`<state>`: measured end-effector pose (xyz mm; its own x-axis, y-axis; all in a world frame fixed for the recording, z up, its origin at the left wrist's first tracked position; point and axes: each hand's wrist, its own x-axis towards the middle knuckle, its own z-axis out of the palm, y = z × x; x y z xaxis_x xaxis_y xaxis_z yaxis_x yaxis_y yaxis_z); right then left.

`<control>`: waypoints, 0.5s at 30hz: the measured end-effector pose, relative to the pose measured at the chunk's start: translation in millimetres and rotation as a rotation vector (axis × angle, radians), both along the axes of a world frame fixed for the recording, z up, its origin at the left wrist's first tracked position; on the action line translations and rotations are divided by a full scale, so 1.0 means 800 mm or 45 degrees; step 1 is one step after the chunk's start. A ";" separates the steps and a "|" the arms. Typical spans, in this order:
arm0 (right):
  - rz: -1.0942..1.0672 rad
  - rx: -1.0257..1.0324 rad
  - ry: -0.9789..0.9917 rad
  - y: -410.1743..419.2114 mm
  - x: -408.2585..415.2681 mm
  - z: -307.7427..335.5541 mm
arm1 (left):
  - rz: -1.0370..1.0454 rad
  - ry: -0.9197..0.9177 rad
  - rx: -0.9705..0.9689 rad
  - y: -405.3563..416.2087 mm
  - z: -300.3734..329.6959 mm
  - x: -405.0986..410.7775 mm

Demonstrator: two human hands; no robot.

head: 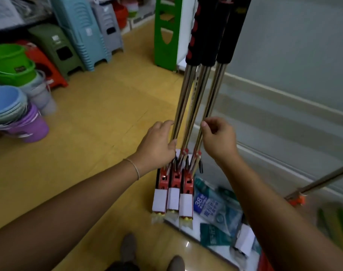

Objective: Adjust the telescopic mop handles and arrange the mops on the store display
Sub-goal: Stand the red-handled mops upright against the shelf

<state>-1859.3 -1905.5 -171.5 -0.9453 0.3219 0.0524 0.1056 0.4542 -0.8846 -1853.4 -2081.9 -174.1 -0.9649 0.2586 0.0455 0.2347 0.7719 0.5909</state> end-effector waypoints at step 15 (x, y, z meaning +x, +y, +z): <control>-0.190 0.002 -0.321 -0.037 0.042 -0.113 | -0.116 -0.290 0.078 -0.037 -0.116 -0.032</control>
